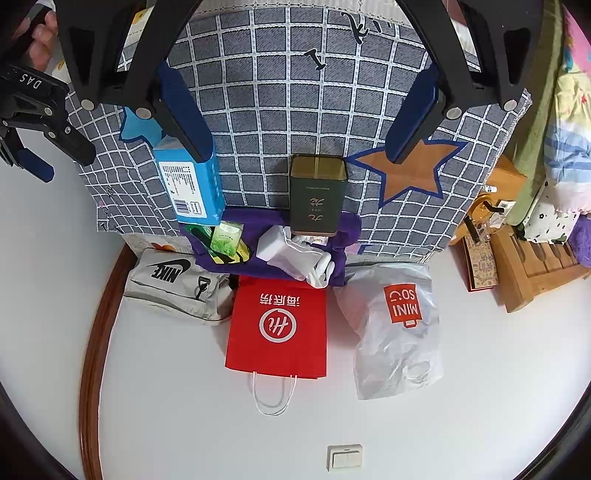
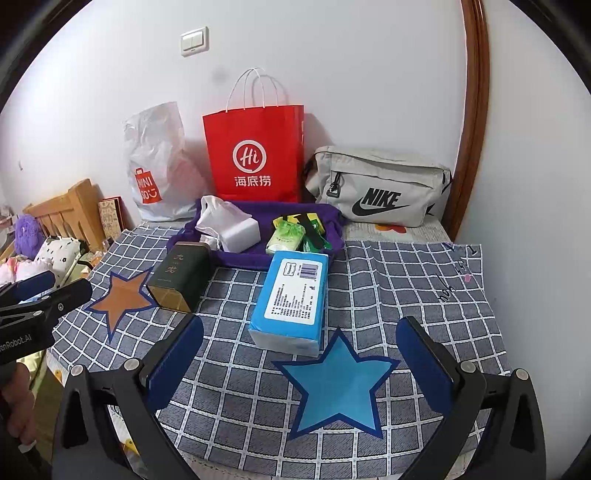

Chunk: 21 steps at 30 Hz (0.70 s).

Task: Organize soft objects

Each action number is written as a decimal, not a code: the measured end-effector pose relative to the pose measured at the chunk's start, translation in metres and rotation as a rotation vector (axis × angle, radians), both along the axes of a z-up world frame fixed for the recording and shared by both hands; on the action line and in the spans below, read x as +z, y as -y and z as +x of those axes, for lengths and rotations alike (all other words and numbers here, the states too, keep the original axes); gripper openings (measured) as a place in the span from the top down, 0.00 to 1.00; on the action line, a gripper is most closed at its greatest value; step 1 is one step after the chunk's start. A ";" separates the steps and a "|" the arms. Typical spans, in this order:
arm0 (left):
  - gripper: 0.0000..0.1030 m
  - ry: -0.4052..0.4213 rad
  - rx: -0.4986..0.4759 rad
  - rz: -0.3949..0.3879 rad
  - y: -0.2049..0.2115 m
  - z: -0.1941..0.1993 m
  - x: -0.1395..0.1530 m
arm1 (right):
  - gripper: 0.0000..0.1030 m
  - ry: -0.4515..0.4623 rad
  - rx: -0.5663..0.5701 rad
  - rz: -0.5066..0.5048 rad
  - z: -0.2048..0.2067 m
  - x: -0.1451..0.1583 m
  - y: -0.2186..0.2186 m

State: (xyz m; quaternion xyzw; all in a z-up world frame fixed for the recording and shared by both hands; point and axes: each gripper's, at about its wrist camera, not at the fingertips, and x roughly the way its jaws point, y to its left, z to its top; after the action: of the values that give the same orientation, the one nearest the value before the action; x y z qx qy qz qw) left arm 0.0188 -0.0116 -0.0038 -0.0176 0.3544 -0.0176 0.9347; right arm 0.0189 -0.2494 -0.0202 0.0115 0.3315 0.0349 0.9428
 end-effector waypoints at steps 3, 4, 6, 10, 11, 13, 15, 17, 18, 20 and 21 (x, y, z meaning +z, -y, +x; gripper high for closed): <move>0.08 0.000 -0.001 0.001 0.000 0.000 0.000 | 0.00 0.001 0.000 0.000 -0.001 0.001 0.000; 0.08 0.000 0.000 0.001 0.000 0.000 0.000 | 0.00 0.001 0.001 0.000 0.000 0.000 0.000; 0.08 0.000 -0.001 -0.001 0.000 0.000 0.000 | 0.00 0.003 0.000 0.001 -0.001 0.000 0.000; 0.08 0.000 0.000 0.000 0.000 -0.001 0.000 | 0.00 0.004 0.001 -0.001 -0.002 0.000 -0.001; 0.08 0.000 0.000 0.000 0.000 -0.001 0.000 | 0.00 0.005 0.002 -0.001 -0.003 0.000 -0.001; 0.08 0.000 0.002 0.001 0.001 -0.001 0.000 | 0.00 0.004 0.001 0.000 -0.003 0.000 -0.001; 0.08 0.000 0.001 0.000 0.000 -0.001 0.000 | 0.00 0.005 0.002 0.000 -0.003 0.001 -0.002; 0.08 0.000 0.001 0.001 0.000 -0.001 0.000 | 0.00 0.005 0.002 0.001 -0.003 0.001 -0.002; 0.08 0.000 0.001 0.001 0.000 -0.001 0.000 | 0.00 0.005 0.002 0.001 -0.004 0.001 -0.002; 0.08 0.000 0.000 0.000 0.000 -0.001 0.000 | 0.00 0.006 0.002 0.000 -0.004 0.000 -0.002; 0.08 0.000 0.001 0.001 0.001 -0.001 0.000 | 0.00 0.007 0.002 0.000 -0.004 0.001 -0.002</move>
State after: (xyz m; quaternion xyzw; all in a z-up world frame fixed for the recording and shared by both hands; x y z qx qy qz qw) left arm 0.0176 -0.0122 -0.0035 -0.0175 0.3543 -0.0173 0.9348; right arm 0.0154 -0.2479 -0.0192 0.0110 0.3283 0.0361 0.9438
